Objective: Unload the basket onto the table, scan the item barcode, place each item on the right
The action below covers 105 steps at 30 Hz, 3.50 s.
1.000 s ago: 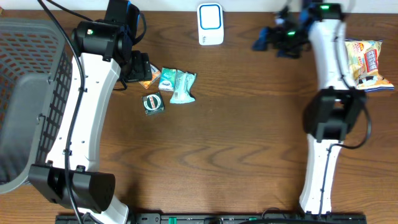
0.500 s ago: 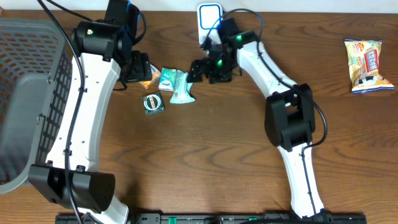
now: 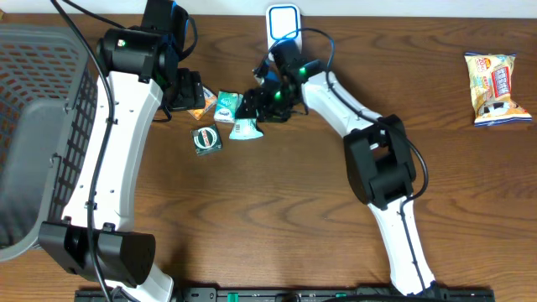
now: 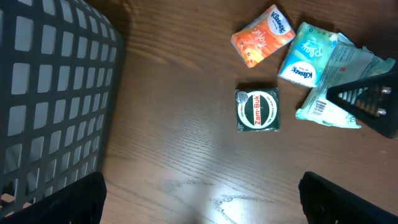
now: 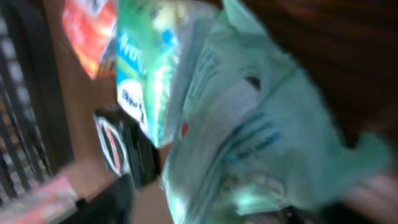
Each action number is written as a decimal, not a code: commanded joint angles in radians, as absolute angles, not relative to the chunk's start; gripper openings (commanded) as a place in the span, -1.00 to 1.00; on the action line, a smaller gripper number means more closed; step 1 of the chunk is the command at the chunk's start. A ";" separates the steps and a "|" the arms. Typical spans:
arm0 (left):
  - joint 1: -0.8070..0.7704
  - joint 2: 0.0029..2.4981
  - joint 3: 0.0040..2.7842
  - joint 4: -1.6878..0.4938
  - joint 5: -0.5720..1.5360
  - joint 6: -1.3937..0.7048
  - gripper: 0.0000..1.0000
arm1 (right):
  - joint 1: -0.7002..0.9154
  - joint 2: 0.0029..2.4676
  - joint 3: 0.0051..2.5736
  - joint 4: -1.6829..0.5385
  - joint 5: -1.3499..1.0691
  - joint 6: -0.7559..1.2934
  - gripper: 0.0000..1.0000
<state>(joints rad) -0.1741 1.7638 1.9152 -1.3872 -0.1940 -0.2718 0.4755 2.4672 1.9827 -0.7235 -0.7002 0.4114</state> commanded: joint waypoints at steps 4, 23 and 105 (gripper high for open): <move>-0.174 1.771 1.915 -1.390 -0.211 -0.263 0.95 | 0.492 2.450 1.923 -0.728 -0.680 0.455 -0.59; -0.174 1.771 1.915 -1.390 -0.211 -0.262 0.95 | 0.276 2.141 1.931 -0.822 -0.852 0.219 -0.98; -0.174 1.771 1.915 -1.390 -0.211 -0.263 0.95 | 0.527 2.037 1.531 -0.997 0.713 0.254 -0.97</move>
<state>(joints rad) -0.1741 1.7638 1.9152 -1.3869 -0.1940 -0.2718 0.5323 2.0228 1.5497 -1.0012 0.5869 0.2314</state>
